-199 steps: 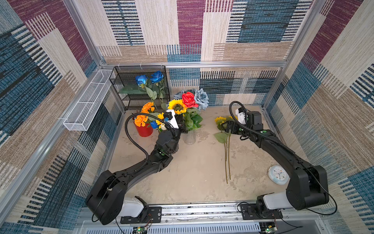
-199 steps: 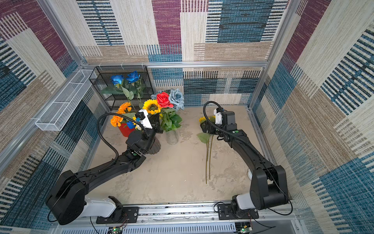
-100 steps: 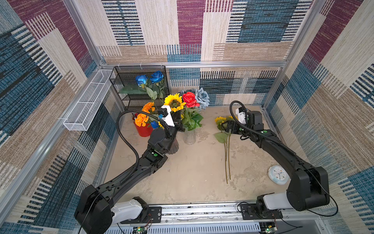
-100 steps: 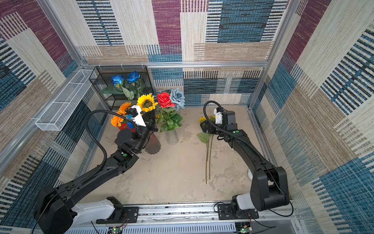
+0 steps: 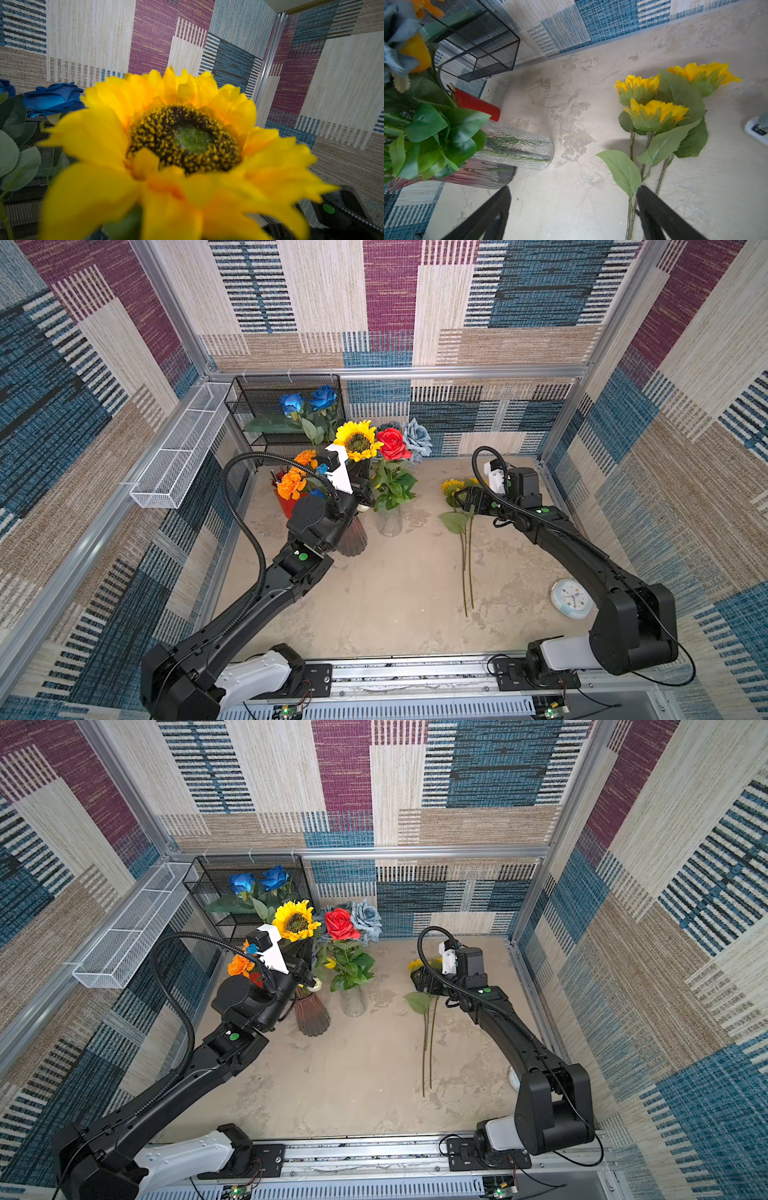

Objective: Pick out yellow flowers from the vase
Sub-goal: Pick up the flower from the vase.

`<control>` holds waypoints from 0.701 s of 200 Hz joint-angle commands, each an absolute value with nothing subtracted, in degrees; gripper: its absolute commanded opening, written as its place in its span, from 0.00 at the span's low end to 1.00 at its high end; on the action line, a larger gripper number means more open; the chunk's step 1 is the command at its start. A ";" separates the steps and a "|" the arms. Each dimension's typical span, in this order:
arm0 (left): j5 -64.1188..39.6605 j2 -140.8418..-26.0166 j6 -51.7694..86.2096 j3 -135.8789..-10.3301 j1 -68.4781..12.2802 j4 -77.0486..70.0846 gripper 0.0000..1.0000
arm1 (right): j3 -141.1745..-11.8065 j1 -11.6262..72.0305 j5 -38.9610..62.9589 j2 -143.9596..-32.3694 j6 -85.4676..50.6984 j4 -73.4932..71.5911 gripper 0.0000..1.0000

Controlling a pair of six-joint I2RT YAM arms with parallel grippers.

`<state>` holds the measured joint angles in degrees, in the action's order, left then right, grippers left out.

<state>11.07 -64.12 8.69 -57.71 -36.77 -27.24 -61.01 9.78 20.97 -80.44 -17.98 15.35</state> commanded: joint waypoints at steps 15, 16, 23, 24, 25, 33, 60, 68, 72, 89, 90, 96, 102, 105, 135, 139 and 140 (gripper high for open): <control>7.64 -62.99 6.60 -61.51 -36.68 -22.23 0.00 | -61.10 9.93 21.11 -79.72 -18.27 14.94 0.96; 7.64 -62.96 6.55 -61.61 -36.71 -22.10 0.00 | -61.13 9.93 21.10 -79.68 -18.19 14.94 0.96; 7.40 -62.61 6.42 -62.47 -36.70 -21.08 0.00 | -61.16 9.93 21.04 -79.63 -18.18 14.94 0.96; 7.35 -62.59 6.38 -62.57 -36.72 -20.96 0.00 | -61.16 9.93 21.07 -79.63 -18.18 14.94 0.96; 7.28 -62.54 6.35 -62.75 -36.68 -20.85 0.00 | -61.17 9.93 21.04 -79.59 -18.15 14.94 0.96; 6.77 -62.09 6.05 -63.89 -36.67 -19.42 0.00 | -61.17 9.89 21.12 -79.46 -18.07 15.03 0.96; 5.55 -61.20 4.77 -68.96 -36.66 -12.40 0.00 | -61.25 9.89 21.13 -79.10 -17.74 15.03 0.96; 5.30 -61.24 4.38 -71.01 -36.69 -9.40 0.00 | -61.37 9.93 21.12 -78.95 -17.61 15.03 0.96; 4.98 -61.25 4.12 -72.19 -36.66 -7.58 0.00 | -61.48 9.93 21.25 -78.86 -17.57 15.00 0.96; 3.00 -61.09 3.43 -76.30 -36.71 -1.67 0.00 | -61.74 9.89 21.33 -78.29 -17.25 14.94 0.96; 2.91 -61.09 3.43 -76.56 -36.72 -1.41 0.00 | -61.76 9.91 21.39 -78.26 -17.24 14.94 0.96; 2.06 -60.96 3.35 -77.73 -36.66 0.13 0.00 | -61.94 9.93 21.51 -77.99 -17.07 14.85 0.96; 1.26 -60.87 3.18 -78.85 -36.69 1.62 0.00 | -62.20 9.93 21.68 -77.74 -16.81 14.85 0.96; 0.82 -60.83 3.17 -79.32 -36.72 2.32 0.00 | -62.42 9.93 21.68 -77.60 -16.67 14.85 0.96; -3.51 -62.08 3.09 -86.53 -36.65 11.52 0.00 | -63.13 10.01 23.60 -75.00 -15.29 13.28 0.96; -4.27 -62.48 2.99 -87.71 -36.71 13.06 0.00 | -63.04 10.02 24.19 -74.42 -14.93 12.77 0.96; -4.47 -62.62 2.99 -87.98 -36.68 13.56 0.00 | -63.03 10.02 24.31 -74.25 -14.85 12.58 0.96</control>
<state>0.95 -61.43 4.73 -83.11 -36.77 2.59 -62.54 9.85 21.56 -76.47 -16.99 15.49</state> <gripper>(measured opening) 0.049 0.961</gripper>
